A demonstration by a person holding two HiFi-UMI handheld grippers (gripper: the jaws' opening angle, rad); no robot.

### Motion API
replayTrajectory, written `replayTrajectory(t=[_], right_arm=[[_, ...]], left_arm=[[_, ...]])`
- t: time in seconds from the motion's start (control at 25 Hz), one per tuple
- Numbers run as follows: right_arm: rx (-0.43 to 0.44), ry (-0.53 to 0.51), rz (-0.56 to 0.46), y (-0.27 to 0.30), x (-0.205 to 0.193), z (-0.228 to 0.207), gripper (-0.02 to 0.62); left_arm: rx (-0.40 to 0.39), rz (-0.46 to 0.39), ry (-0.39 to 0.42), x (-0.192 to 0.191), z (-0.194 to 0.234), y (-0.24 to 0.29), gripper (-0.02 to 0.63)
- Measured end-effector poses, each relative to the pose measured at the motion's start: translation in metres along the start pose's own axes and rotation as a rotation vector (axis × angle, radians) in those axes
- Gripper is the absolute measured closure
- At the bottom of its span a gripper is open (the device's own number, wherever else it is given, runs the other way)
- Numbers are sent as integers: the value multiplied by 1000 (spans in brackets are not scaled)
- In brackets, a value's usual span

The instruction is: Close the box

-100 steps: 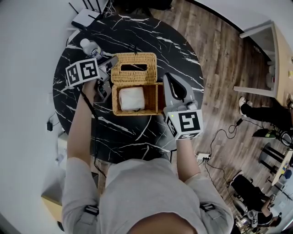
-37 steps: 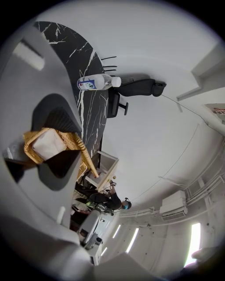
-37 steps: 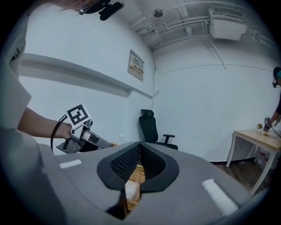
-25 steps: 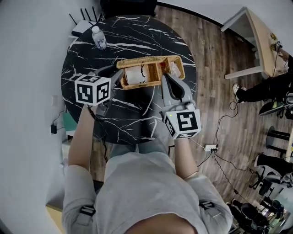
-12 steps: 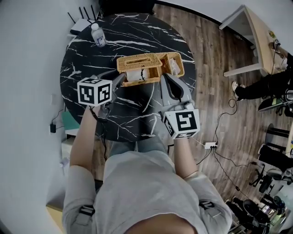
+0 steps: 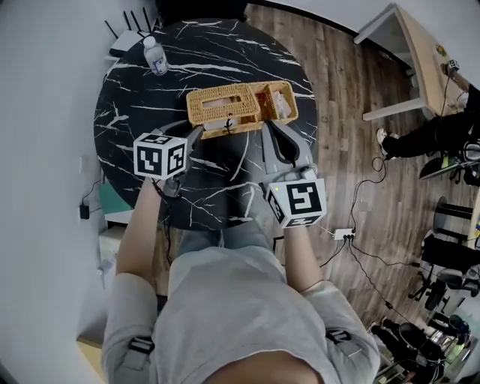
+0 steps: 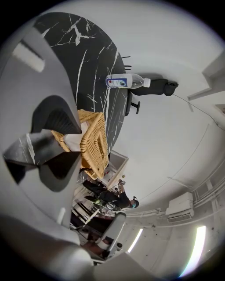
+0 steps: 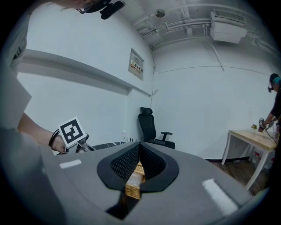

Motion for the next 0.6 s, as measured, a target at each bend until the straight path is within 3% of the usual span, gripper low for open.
replayTrajectory(t=[0.6], right_arm=[[-13,5,23,-6,-9,1,591]], left_arm=[[50,43,27,-28,4,11,436]])
Point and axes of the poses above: the fingertips, and each gripper's own axes: y forward along the fingers, z to its left, x out of its top, the point moved 7 cm from there along -y, backward along the fingers, and after that the axes turned 6 degrees about -z, right-handed, at the moved point
